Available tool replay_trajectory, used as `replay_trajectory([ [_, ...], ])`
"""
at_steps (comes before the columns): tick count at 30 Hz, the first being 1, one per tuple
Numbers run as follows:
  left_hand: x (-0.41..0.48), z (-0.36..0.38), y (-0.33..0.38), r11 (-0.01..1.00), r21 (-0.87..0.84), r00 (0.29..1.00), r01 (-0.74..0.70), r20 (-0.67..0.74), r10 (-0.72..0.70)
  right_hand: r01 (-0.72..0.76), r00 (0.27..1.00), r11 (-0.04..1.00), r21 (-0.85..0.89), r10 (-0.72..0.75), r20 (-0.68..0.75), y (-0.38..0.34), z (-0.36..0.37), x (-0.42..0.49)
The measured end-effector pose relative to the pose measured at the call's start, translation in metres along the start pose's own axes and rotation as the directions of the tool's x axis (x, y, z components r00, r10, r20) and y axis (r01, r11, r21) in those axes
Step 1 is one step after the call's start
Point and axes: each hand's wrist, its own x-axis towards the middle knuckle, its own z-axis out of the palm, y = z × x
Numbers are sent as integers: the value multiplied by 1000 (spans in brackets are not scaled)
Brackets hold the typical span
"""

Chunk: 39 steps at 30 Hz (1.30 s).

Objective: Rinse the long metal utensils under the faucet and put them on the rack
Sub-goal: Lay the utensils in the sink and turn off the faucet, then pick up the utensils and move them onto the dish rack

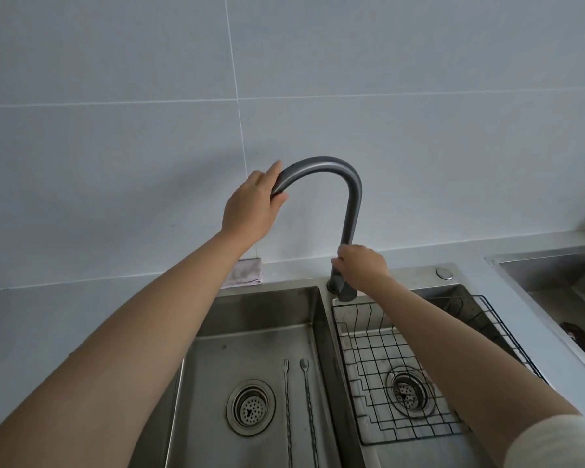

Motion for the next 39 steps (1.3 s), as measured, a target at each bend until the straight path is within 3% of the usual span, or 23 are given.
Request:
replay_trajectory([
  [6, -50, 28, -16, 969, -106, 966, 221, -114, -233, 105, 994, 986, 130, -105, -8, -29, 4, -18],
  [13, -156, 113, -33, 866, -128, 874, 483, 138, -467, 132, 969, 978, 162, -162, 188, -54, 76, -36],
  [19, -230, 192, -29, 727, -28, 616, 686, 555, -559, 14, 906, 990, 144, -73, 418, -48, 156, -48],
  [23, -260, 230, -22, 656, 88, 416, 750, 707, -571, -57, 853, 994, 97, -2, 522, -41, 205, -52],
  [25, -270, 246, -18, 629, 130, 352, 767, 734, -581, -80, 832, 994, 79, 23, 554, -38, 226, -56],
  [31, -284, 279, -21, 679, 202, 353, 706, 731, -584, -78, 838, 995, -56, 96, 537, -34, 265, -68],
  [39, -289, 291, -21, 765, 200, 428, 613, 729, -534, -141, 857, 990, -24, 134, 498, -33, 290, -74],
])
